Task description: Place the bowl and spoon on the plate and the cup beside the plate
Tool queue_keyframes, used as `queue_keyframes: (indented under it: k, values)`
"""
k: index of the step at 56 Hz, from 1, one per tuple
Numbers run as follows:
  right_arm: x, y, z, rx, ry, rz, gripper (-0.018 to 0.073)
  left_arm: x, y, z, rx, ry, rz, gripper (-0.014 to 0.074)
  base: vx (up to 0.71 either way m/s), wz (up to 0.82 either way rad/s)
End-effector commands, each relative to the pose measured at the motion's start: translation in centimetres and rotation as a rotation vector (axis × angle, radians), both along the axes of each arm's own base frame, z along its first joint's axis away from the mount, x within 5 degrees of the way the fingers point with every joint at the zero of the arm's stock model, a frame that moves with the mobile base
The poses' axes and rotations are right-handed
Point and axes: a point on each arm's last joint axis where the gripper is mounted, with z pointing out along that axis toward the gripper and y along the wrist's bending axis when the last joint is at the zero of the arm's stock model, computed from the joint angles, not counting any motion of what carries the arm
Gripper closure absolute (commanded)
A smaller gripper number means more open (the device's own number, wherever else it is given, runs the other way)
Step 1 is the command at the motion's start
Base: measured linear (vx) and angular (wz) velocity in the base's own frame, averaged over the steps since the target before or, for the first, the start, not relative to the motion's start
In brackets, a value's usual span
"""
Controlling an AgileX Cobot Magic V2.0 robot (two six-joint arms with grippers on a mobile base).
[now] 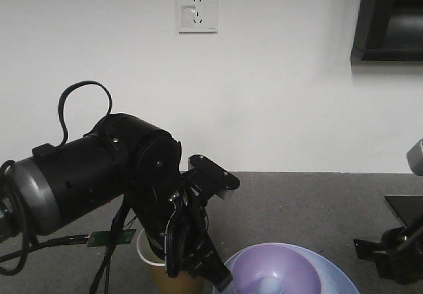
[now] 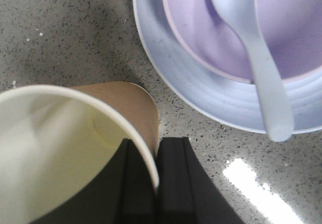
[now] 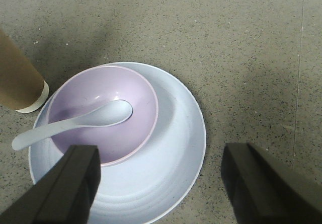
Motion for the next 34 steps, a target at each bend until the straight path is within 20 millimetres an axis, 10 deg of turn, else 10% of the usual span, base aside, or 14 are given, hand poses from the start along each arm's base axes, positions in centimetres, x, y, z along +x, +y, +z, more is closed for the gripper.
queue_keyframes:
  k: [1,34]
  values:
    - [0.0,-0.08,1.64,0.014,-0.104,-0.006,0.0013,-0.58,0.25,3.08,-0.075,-0.093,-0.002,0.0519,0.0,0.0]
    - [-0.01,-0.08,1.61,0.014,-0.101,-0.005,0.0013,-0.76,0.21,3.55,-0.084,-0.101,-0.005,0.0051,0.0,0.0]
